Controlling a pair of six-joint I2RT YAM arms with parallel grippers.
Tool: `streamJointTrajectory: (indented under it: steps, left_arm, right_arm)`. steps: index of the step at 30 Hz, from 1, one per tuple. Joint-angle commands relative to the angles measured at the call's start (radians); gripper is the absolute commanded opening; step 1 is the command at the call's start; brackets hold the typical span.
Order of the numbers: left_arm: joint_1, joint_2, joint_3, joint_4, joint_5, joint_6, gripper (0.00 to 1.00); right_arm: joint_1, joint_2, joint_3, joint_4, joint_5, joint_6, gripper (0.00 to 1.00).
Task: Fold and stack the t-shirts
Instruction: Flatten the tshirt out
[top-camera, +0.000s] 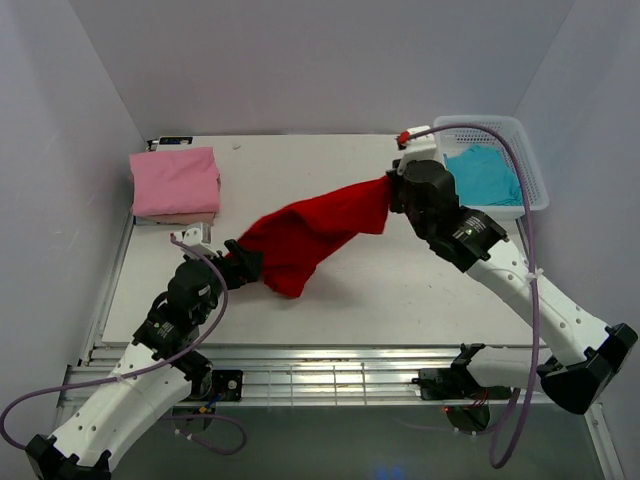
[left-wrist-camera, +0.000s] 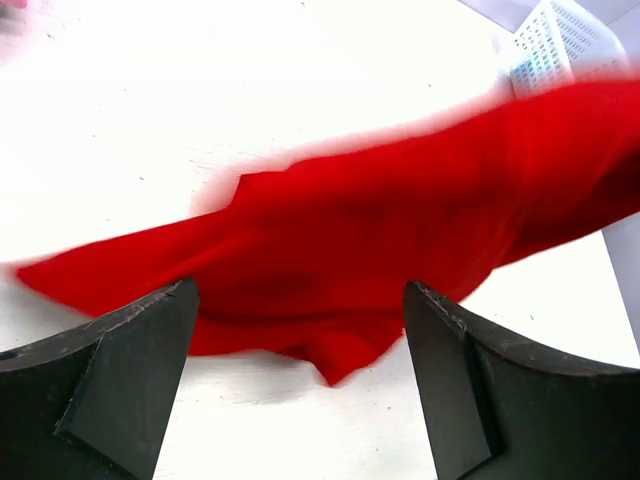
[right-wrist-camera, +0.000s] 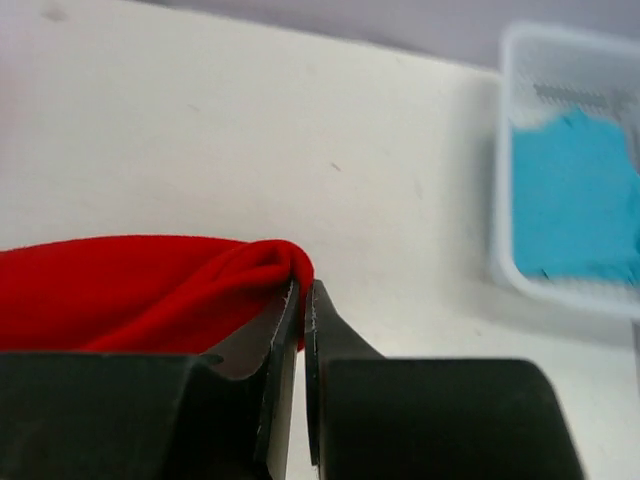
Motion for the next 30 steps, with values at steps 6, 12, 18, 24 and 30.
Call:
streamJointTrajectory:
  steps: [6,12,18,24,30]
  left_arm:
    - [-0.004,0.013,0.009,-0.013,-0.006,-0.007,0.93]
    - [-0.004,0.132,-0.012,0.007,0.032,-0.011,0.92]
    - [-0.004,0.163,-0.071,0.066,0.051,-0.042,0.92]
    - [-0.004,0.148,-0.074,0.093,0.066,-0.039,0.92]
    - [-0.004,0.171,-0.078,0.095,0.075,-0.044,0.92]
  right_arm:
    - [-0.227,-0.144,-0.339,-0.086,0.211,0.114,0.08]
    - [-0.229,-0.113,-0.394,-0.115,0.203,0.162,0.47]
    - [-0.227,-0.153,-0.416,0.078,-0.209,-0.005,0.59]
    - [-0.226,-0.011,-0.341,0.186,-0.518,-0.052,0.64]
    - [-0.204,0.267,-0.2,0.256,-0.588,-0.061,0.61]
